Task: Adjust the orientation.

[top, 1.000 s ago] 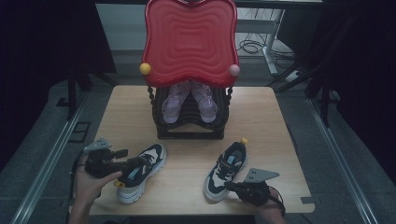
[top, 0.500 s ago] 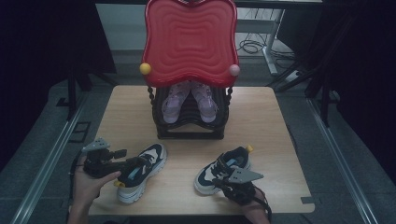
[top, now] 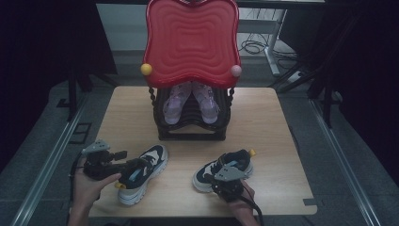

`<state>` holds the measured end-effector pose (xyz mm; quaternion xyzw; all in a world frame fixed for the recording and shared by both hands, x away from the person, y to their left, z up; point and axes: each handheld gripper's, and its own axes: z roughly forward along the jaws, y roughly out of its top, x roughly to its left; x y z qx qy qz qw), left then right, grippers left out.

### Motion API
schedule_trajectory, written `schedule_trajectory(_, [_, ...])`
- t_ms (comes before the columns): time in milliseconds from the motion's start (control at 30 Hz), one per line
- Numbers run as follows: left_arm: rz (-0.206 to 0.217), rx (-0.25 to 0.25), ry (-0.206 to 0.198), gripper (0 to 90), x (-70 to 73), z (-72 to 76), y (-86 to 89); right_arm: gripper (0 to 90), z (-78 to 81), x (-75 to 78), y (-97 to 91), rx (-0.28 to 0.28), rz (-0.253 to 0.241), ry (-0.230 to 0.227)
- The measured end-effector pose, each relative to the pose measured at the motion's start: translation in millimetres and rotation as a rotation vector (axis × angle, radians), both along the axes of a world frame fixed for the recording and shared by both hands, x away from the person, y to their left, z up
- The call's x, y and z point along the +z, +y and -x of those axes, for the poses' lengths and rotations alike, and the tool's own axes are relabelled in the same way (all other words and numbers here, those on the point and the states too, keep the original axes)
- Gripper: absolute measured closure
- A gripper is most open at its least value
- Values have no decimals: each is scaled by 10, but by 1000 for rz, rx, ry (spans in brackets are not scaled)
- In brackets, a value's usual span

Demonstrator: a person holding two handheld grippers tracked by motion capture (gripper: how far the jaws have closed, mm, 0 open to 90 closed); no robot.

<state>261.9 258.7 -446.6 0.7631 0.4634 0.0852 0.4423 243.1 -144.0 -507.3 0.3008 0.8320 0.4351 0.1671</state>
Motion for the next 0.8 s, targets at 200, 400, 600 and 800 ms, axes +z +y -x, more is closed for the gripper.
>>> schedule_trajectory(200, [-5, 2, -3, 387, 4, 5, 12, 897, 11, 2, 6, 7, -2, 1])
schedule_trajectory(400, [-3, 8, -7, 387, 12, 12, 28, 897, 122, -20, -92, 35, -40, 31])
schedule_trajectory(600, [-3, 1, -5, 387, 5, 10, 9, 897, 126, -104, -101, 39, -26, 58])
schedule_trajectory(800, [-13, 0, 1, 386, -5, -1, 2, 897, 23, -105, 19, 18, -5, 29])
